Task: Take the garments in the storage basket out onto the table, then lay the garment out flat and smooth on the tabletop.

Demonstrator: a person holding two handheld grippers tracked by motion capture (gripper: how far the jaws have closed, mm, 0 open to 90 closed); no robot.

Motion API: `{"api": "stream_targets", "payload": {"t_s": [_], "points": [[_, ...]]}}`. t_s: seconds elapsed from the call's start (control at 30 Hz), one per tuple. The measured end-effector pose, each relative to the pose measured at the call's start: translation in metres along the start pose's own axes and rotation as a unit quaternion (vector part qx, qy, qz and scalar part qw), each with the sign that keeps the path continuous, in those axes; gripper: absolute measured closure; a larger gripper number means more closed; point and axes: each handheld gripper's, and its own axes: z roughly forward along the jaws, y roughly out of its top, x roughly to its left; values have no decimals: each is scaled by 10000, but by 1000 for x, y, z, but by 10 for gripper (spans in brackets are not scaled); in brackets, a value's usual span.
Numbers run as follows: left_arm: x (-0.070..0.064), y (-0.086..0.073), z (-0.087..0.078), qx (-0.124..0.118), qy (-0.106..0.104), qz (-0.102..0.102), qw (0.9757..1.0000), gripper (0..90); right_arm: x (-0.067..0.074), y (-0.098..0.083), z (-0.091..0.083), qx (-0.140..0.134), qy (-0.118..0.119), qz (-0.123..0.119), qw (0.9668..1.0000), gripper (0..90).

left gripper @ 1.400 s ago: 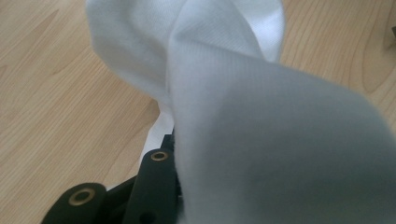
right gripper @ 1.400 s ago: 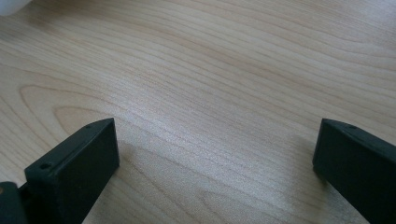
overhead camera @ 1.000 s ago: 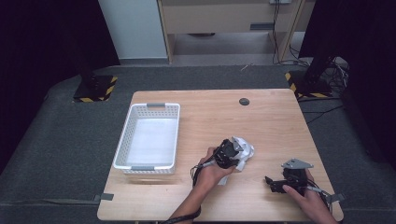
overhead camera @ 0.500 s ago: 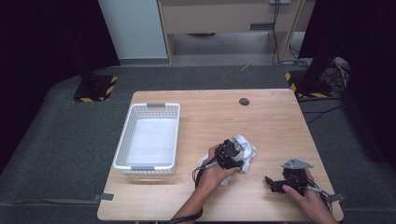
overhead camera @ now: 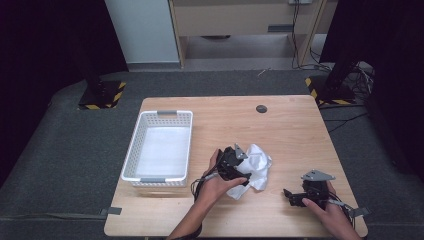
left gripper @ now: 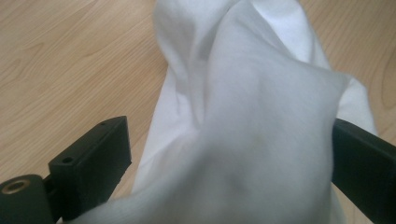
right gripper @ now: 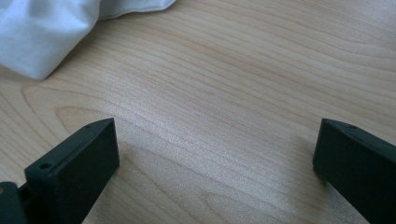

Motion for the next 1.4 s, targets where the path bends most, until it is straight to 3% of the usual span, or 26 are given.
{"api": "stream_targets", "payload": {"t_s": [0.23, 0.43, 0.57, 0.63, 0.7, 0.77, 0.9, 1.03, 1.1, 1.4], "points": [[-1, -16, -16, -277, 57, -65, 9996, 64, 1, 1, 1, -2, -1, 12, 10000, 4], [-9, -28, -25, -476, 309, -51, 9984, 84, 1, 1, 1, 0, -6, 16, 10000, 4], [-11, -35, -32, -805, 508, -372, 9948, 119, 1, 1, 1, 1, -1, 16, 10000, 4], [-12, -32, -41, -850, 619, -239, 9942, 115, 1, 1, 0, 2, 5, 19, 10000, 3], [-11, -29, -51, -1024, 668, -361, 9918, 116, 1, 0, 0, 5, 10, 12, 10000, 3], [-13, -28, -56, -1060, 673, -329, 9915, 116, 1, 0, 0, 6, 14, 2, 10000, 4], [-24, -31, -55, -1008, 643, -149, 9927, 153, 0, 0, -1, 1, 38, -32, 10000, 5], [-34, -35, -37, -706, 481, 58, 9963, 218, -1, -1, -3, 30, 84, -106, 9999, 34], [-36, -38, -26, -544, 405, 83, 9977, 252, 0, -1, -5, 18, 129, -193, 9997, 72], [-30, -41, 1, -190, 247, -11, 9995, 416, 3, -1, -18, -147, 290, -391, 9987, 230]]}}
